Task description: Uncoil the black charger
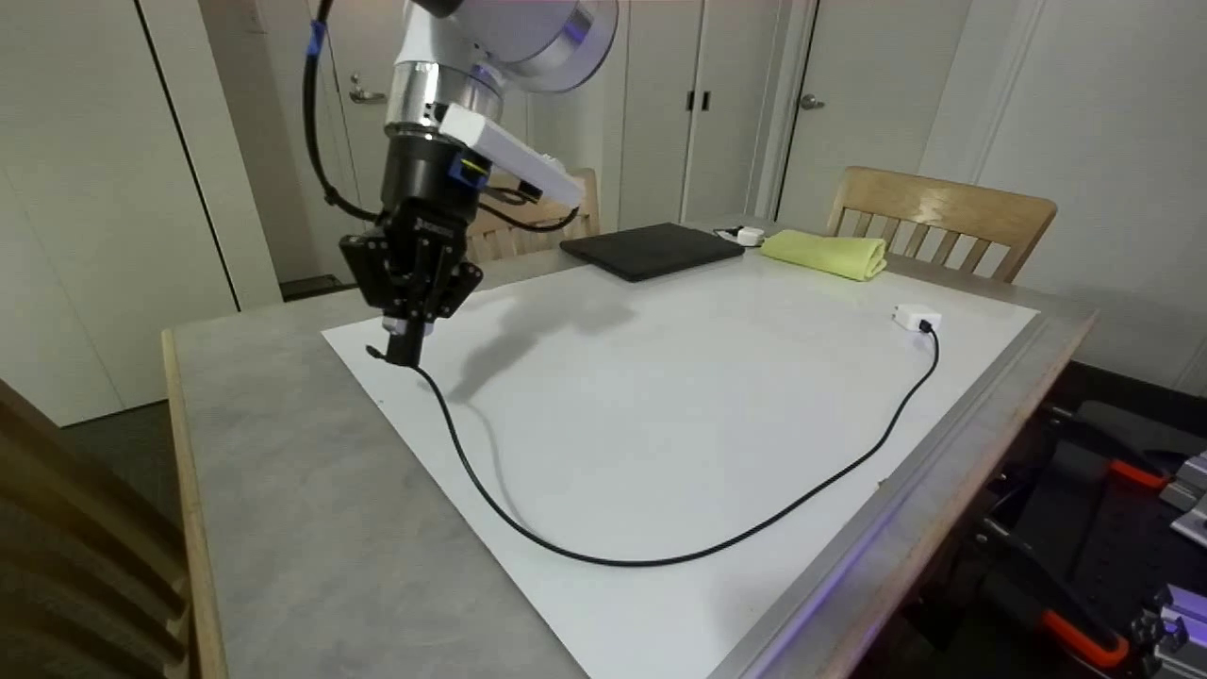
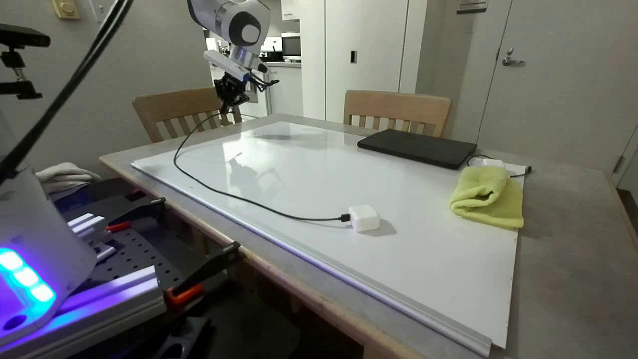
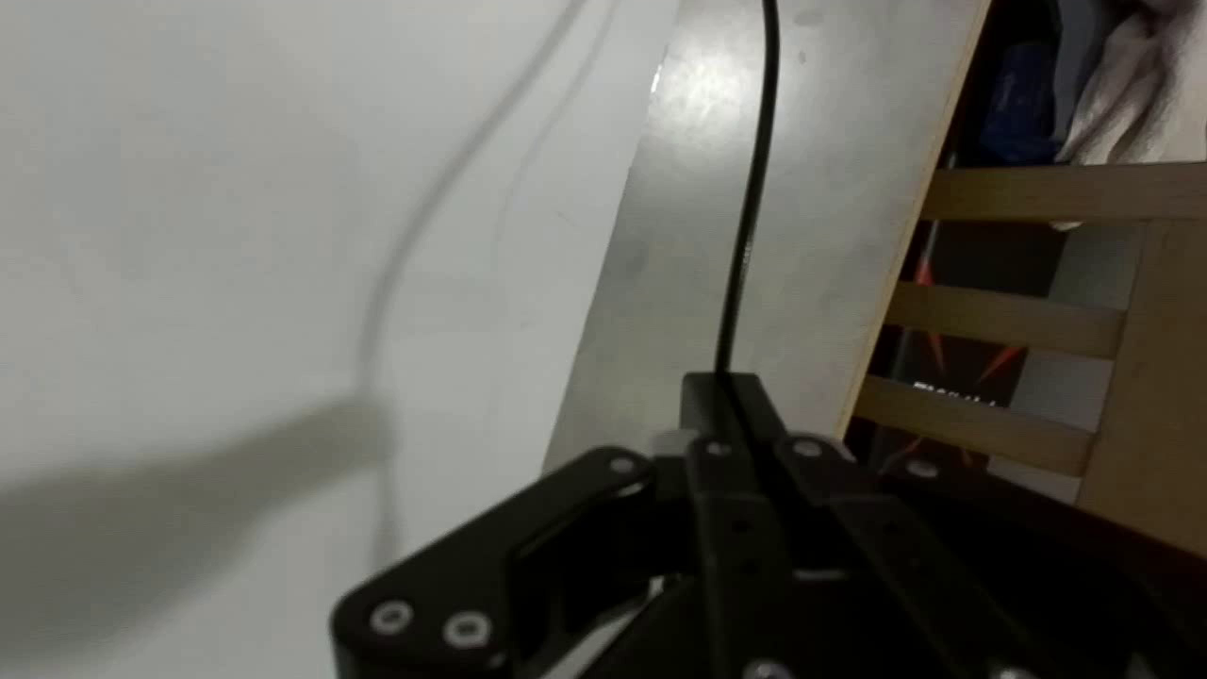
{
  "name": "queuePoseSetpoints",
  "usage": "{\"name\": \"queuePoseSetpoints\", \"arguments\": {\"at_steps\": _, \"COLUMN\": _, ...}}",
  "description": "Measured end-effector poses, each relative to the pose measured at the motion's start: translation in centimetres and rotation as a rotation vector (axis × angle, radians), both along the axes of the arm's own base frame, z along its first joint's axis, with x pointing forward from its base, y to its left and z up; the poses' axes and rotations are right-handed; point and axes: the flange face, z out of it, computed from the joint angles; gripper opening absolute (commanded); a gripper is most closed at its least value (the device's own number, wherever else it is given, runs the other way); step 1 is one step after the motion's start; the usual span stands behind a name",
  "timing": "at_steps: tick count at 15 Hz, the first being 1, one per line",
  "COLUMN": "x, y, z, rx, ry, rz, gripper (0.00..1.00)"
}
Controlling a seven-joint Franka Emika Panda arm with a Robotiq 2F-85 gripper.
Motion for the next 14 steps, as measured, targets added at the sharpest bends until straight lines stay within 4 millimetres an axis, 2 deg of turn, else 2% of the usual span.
{"name": "queuePoseSetpoints", "arguments": {"at_steps": 3, "x": -0.1, "y": 3.2, "z": -0.7, "rx": 0.041, "ry": 0.011, "rz": 0.158, "gripper": 0.01}}
{"name": "queuePoseSetpoints", "arguments": {"at_steps": 4, "x": -0.2, "y": 4.1, "z": -1.0, "rx": 0.054, "ry": 0.02, "rz": 0.209, "gripper": 0.29}}
{"name": "queuePoseSetpoints", "arguments": {"at_steps": 5, "x": -0.3, "y": 4.8, "z": -1.4, "rx": 0.065, "ry": 0.033, "rz": 0.261, "gripper": 0.3}}
{"name": "queuePoseSetpoints", "arguments": {"at_steps": 9, "x": 0.7, "y": 5.8, "z": -2.2, "rx": 0.076, "ry": 0.058, "rz": 0.332, "gripper": 0.57}}
{"name": "queuePoseSetpoints", "arguments": {"at_steps": 11, "x": 1.9, "y": 5.3, "z": -1.8, "rx": 0.076, "ry": 0.044, "rz": 0.322, "gripper": 0.71}}
{"name": "queuePoseSetpoints", "arguments": {"at_steps": 14, "x": 4.1, "y": 3.5, "z": -0.1, "rx": 0.07, "ry": 0.002, "rz": 0.278, "gripper": 0.93}}
